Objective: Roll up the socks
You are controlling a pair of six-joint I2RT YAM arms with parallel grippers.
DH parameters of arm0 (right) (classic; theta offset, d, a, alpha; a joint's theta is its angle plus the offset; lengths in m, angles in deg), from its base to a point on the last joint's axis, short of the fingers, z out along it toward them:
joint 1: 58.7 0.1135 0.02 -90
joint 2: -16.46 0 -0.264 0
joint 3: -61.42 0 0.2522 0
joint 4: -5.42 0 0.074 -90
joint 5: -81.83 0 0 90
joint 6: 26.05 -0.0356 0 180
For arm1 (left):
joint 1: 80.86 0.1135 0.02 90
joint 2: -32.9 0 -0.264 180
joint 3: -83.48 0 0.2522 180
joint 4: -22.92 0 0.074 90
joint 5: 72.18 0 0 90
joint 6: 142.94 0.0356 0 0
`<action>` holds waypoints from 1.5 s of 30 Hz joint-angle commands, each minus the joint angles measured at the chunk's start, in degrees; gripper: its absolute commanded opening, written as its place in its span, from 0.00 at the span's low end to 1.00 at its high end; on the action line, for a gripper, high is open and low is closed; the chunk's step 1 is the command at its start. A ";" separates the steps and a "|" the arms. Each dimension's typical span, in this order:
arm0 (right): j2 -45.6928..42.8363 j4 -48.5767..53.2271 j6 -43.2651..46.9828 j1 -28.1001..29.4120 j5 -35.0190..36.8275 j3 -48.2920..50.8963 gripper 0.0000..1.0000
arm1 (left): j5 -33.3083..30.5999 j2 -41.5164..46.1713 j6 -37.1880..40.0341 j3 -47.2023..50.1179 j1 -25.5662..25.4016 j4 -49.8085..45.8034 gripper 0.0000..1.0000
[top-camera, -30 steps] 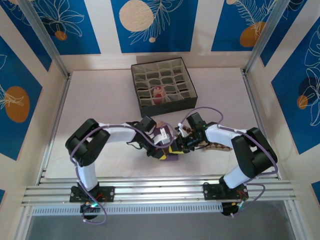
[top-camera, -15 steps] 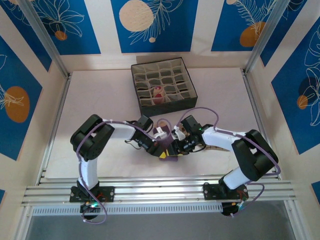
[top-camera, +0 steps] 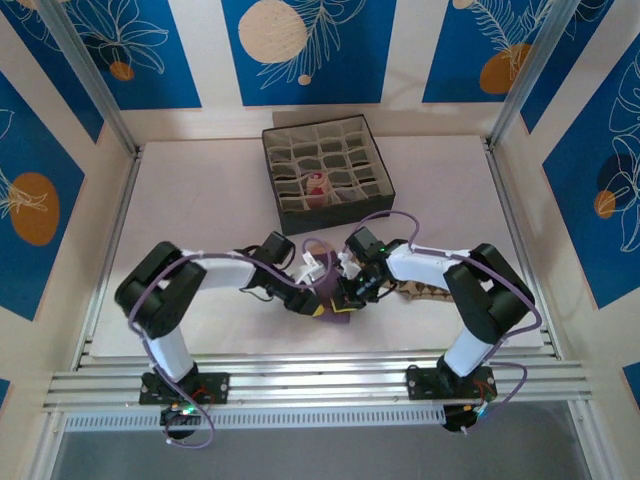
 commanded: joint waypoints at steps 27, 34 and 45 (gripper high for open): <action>10.73 10.90 4.43 0.69 2.91 -3.41 0.06 | -56.23 13.63 45.23 16.57 -28.57 21.30 0.36; 11.39 11.53 6.09 0.70 0.79 -3.36 0.05 | -58.89 7.31 44.69 16.13 -28.91 25.79 0.38; 0.86 2.30 3.15 -3.24 -5.52 2.51 0.45 | -27.48 7.79 30.95 7.40 -18.89 3.26 0.00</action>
